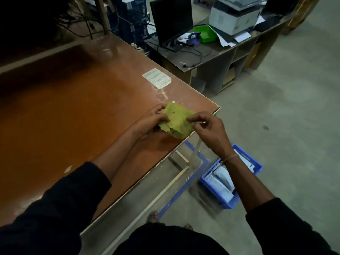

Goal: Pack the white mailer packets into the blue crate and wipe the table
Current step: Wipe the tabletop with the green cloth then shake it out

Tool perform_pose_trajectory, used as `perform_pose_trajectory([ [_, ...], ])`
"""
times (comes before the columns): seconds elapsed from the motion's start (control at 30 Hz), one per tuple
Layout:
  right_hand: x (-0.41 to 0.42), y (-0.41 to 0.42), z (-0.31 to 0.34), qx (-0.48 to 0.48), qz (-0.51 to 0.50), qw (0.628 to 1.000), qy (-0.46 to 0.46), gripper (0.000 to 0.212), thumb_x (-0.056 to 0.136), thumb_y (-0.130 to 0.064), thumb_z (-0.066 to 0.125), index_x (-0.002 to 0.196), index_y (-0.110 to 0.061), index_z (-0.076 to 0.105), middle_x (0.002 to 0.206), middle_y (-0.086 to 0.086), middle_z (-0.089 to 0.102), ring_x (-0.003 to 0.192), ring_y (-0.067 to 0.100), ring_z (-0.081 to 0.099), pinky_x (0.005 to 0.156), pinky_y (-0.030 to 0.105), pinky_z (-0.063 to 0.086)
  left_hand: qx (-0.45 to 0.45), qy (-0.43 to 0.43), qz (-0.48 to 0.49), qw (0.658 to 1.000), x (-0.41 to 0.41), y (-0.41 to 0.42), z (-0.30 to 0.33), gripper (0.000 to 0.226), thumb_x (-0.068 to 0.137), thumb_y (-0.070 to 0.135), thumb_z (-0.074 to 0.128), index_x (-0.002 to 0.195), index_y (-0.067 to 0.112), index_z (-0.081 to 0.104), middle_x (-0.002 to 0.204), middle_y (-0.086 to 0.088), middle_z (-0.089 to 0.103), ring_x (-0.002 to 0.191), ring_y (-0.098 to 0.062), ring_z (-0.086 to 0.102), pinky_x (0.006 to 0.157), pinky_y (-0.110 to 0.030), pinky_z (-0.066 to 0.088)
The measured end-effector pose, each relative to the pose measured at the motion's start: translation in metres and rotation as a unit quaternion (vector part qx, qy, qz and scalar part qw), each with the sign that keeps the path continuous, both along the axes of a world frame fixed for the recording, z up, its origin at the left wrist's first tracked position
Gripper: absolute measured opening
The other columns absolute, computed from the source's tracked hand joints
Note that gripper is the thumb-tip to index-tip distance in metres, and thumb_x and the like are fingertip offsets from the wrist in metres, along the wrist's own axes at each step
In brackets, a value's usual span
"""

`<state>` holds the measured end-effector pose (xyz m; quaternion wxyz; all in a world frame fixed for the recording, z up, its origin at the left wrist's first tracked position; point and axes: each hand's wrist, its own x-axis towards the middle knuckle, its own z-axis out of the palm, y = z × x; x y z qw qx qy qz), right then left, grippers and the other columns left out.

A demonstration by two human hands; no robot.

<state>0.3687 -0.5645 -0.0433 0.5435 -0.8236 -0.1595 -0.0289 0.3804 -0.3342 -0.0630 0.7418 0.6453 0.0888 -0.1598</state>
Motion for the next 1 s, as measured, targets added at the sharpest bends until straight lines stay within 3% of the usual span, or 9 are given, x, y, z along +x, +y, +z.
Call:
perform_pose_trajectory([
  [0.17,0.043,0.009,-0.025,-0.052,-0.064,0.996,-0.027,0.014,0.077,-0.012,0.075,0.09,-0.017,0.072,0.103,0.002,0.06,0.097,0.013,0.06,0.081,0.024,0.053,0.048,0.006,-0.09,0.995,0.04,0.013,0.002,0.042,0.088,-0.006,0.052,0.118,0.021,0.064,0.104,-0.009,0.066,0.085,-0.019,0.064,0.072,-0.032,0.056],
  [0.27,0.062,0.024,-0.039,-0.081,-0.088,0.992,-0.032,0.014,0.074,-0.011,0.074,0.086,-0.017,0.072,0.099,0.002,0.062,0.088,0.006,0.057,0.077,0.023,0.052,0.167,-0.037,-0.148,0.974,0.067,0.024,-0.004,0.045,0.092,-0.006,0.06,0.129,0.02,0.059,0.122,-0.014,0.066,0.104,-0.025,0.066,0.087,-0.038,0.059],
  [0.37,0.076,0.037,-0.052,-0.14,-0.117,0.983,-0.03,0.015,0.071,-0.012,0.072,0.085,-0.02,0.073,0.096,0.002,0.06,0.088,0.008,0.051,0.081,0.029,0.046,0.329,-0.119,-0.15,0.925,0.082,0.028,-0.011,0.047,0.088,0.006,0.072,0.129,0.022,0.056,0.125,-0.005,0.06,0.111,-0.024,0.063,0.085,-0.032,0.058],
  [0.47,0.078,0.046,-0.057,-0.237,-0.135,0.96,-0.057,0.016,0.076,-0.027,0.073,0.092,-0.023,0.076,0.102,0.001,0.057,0.097,0.02,0.049,0.081,0.033,0.042,0.464,-0.212,-0.141,0.848,0.088,0.03,-0.018,0.048,0.086,0.026,0.077,0.129,0.032,0.055,0.128,-0.003,0.048,0.115,-0.018,0.049,0.093,-0.03,0.046],
  [0.6,0.074,0.052,-0.06,-0.33,-0.112,0.933,-0.088,0.025,0.079,-0.042,0.073,0.098,-0.026,0.077,0.102,-0.002,0.059,0.095,0.025,0.046,0.078,0.037,0.04,0.504,-0.273,-0.197,0.795,0.089,0.036,-0.024,0.041,0.088,0.029,0.076,0.127,0.027,0.067,0.123,0.0,0.052,0.109,-0.016,0.05,0.091,-0.034,0.05],
  [0.8,0.072,0.048,-0.069,-0.334,-0.113,0.933,-0.071,0.03,0.077,-0.05,0.074,0.101,-0.031,0.077,0.1,-0.007,0.065,0.091,0.023,0.047,0.076,0.033,0.032,0.532,-0.265,-0.216,0.775,0.087,0.034,-0.019,0.041,0.089,0.029,0.076,0.129,0.027,0.068,0.121,-0.001,0.055,0.107,-0.018,0.053,0.089,-0.037,0.049],
  [0.93,0.063,0.044,-0.065,-0.32,-0.13,0.934,-0.095,0.027,0.077,-0.045,0.075,0.098,-0.029,0.076,0.099,-0.007,0.063,0.092,0.02,0.044,0.075,0.029,0.021,0.614,-0.288,-0.232,0.698,0.092,0.026,-0.006,0.044,0.086,0.036,0.078,0.128,0.03,0.067,0.128,-0.001,0.049,0.117,-0.025,0.043,0.093,-0.037,0.04],
  [1.0,0.055,0.042,-0.068,-0.325,-0.143,0.93,-0.092,0.026,0.078,-0.045,0.075,0.098,-0.028,0.076,0.099,-0.007,0.062,0.092,0.019,0.042,0.075,0.031,0.026,0.645,-0.314,-0.232,0.657,0.09,0.022,-0.002,0.041,0.085,0.034,0.078,0.125,0.028,0.069,0.128,-0.002,0.05,0.116,-0.027,0.042,0.091,-0.038,0.039],
])
